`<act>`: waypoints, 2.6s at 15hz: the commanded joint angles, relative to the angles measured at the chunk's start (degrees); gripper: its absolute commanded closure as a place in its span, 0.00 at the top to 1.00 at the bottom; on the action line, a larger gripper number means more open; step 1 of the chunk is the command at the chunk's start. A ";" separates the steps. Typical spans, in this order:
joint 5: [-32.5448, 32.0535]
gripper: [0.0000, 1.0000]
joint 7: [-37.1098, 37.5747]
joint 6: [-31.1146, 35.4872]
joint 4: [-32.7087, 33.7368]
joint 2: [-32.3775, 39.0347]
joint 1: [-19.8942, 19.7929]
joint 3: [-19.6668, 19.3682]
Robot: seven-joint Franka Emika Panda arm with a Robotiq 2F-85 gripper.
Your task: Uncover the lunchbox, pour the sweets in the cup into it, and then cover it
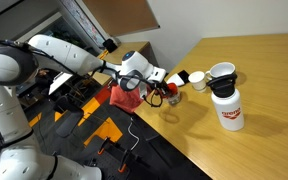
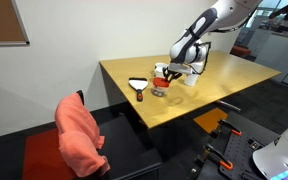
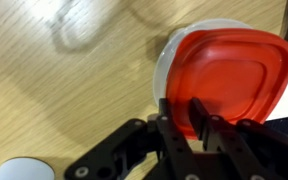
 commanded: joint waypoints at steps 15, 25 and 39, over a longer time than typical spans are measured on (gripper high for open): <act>1.74 0.06 0.19 1.28 2.79 3.08 -1.60 1.54; 1.46 0.51 0.37 1.69 3.31 3.62 -0.74 0.87; -3.08 1.00 -9.77 2.36 -10.62 -12.53 -1.16 1.43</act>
